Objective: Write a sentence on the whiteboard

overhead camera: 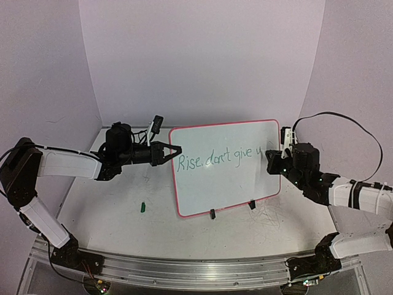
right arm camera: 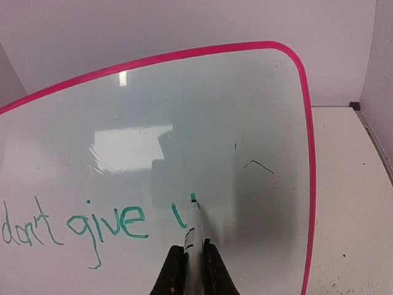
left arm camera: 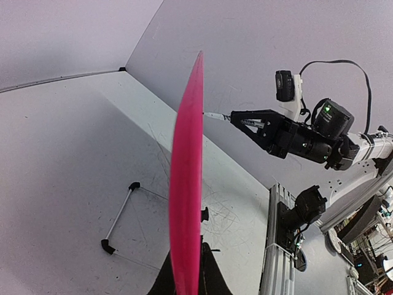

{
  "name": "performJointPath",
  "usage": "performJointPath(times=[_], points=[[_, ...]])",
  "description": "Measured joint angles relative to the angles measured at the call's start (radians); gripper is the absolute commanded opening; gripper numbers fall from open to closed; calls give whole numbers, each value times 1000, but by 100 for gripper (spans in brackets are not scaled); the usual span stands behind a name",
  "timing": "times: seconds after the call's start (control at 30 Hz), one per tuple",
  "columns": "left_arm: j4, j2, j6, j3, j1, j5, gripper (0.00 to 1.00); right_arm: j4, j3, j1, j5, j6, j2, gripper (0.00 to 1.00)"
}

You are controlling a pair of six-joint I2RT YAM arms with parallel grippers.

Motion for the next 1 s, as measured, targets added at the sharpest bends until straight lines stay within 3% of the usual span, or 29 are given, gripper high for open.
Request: performJointPath(times=[0.57, 1.0], points=[[-7, -4, 1, 0, 0, 0, 0, -47, -36, 0, 3, 10, -86, 0], [-7, -4, 2, 0, 0, 0, 0, -24, 11, -8, 1, 5, -13, 0]])
